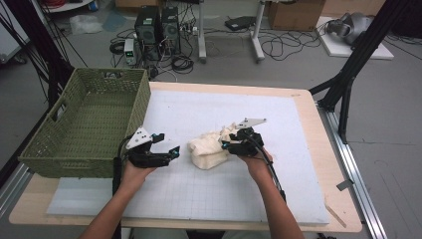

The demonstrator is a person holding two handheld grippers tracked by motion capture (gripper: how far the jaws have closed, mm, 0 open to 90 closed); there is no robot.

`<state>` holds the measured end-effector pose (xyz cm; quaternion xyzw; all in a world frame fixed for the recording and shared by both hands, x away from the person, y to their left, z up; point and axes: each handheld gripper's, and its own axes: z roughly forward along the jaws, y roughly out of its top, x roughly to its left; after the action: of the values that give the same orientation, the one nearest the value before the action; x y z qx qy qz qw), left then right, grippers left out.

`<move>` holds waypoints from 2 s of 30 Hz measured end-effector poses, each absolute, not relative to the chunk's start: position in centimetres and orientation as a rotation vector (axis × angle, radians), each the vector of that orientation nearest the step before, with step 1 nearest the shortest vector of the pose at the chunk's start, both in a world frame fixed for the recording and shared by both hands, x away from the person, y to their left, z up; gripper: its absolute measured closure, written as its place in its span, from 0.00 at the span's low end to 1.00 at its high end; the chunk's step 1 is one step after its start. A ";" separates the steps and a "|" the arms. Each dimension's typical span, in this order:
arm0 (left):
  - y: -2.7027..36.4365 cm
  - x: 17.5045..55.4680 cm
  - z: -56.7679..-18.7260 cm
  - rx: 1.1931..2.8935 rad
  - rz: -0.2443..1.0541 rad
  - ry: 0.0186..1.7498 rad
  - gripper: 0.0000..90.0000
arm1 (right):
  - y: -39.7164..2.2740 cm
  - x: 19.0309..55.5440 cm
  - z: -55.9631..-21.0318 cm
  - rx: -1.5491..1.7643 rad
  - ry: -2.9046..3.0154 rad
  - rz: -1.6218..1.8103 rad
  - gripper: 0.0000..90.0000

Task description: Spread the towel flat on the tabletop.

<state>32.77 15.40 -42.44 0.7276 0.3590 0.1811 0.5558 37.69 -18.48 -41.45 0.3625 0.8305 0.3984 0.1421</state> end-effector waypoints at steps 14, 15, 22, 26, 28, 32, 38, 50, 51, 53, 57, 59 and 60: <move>15.5 32.8 -42.5 1.717 0.429 0.858 0.22 | -18.7 36.2 -41.1 0.975 2.375 1.163 0.96; 15.5 32.8 -42.5 1.716 0.429 0.858 0.22 | -19.1 35.8 -40.9 0.967 2.364 1.179 0.96; 15.4 32.7 -42.4 1.720 0.435 0.857 0.23 | -22.3 31.8 -39.8 0.943 2.288 1.176 0.96; 15.4 32.7 -42.4 1.719 0.438 0.858 0.23 | -23.5 30.3 -39.5 0.928 2.267 1.166 0.96; 15.4 32.7 -42.4 1.720 0.434 0.860 0.23 | -24.2 29.4 -39.6 0.921 2.255 1.160 0.96; 15.3 32.7 -42.5 1.729 0.433 0.854 0.24 | -25.6 28.0 -40.2 0.937 2.266 1.062 0.96; 15.0 32.7 -42.6 1.748 0.421 0.838 0.29 | -27.7 26.5 -41.7 1.016 2.329 0.936 0.95; 13.5 33.8 -41.4 1.765 0.352 0.811 0.41 | -30.7 26.0 -41.2 1.138 2.149 1.121 0.57; 13.1 34.0 -41.2 1.771 0.346 0.805 0.41 | -30.8 26.4 -40.8 1.147 2.121 1.127 0.55; 12.3 34.7 -40.9 1.790 0.348 0.801 0.41 | -30.8 26.7 -40.6 1.147 2.116 1.131 0.55; 10.4 36.1 -40.5 1.832 0.317 0.794 0.41 | -30.6 27.2 -40.5 1.148 2.095 1.130 0.56; 9.3 36.8 -40.2 1.844 0.307 0.783 0.41 | -30.8 27.3 -41.0 1.147 2.092 1.126 0.56; 8.8 37.1 -40.1 1.847 0.318 0.785 0.40 | -30.8 27.3 -41.1 1.149 2.097 1.118 0.56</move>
<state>37.12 8.75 -40.14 0.7728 0.3283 0.1329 0.5267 27.35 -30.79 -41.13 0.4216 0.7695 0.4103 0.2484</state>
